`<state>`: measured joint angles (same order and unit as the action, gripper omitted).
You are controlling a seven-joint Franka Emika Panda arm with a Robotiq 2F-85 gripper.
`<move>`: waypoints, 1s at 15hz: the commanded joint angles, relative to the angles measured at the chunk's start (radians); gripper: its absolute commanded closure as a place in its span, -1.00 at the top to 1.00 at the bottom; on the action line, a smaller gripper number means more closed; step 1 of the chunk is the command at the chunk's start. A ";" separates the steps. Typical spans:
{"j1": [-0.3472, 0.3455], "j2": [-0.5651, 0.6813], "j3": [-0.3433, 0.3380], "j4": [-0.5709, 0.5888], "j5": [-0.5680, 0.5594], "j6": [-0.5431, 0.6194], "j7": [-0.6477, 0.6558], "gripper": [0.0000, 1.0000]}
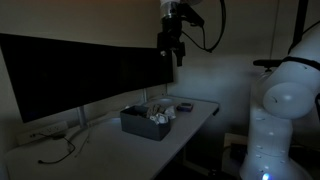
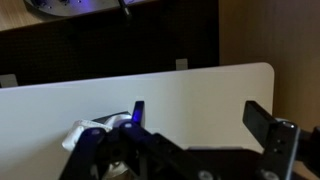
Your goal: Remove the clothing from the grey box and place them on the desk.
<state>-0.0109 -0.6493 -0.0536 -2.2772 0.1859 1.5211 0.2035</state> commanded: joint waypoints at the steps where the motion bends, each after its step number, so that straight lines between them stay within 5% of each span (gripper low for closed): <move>1: -0.027 0.002 0.019 0.004 0.010 -0.006 -0.012 1.00; 5: -0.026 0.050 0.015 0.007 0.019 0.087 -0.036 1.00; 10: -0.025 0.139 0.010 -0.004 0.027 0.340 -0.032 1.00; 15: -0.082 0.226 -0.025 -0.020 -0.052 0.524 -0.049 1.00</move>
<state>-0.0512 -0.4667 -0.0621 -2.2878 0.1725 1.9616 0.1951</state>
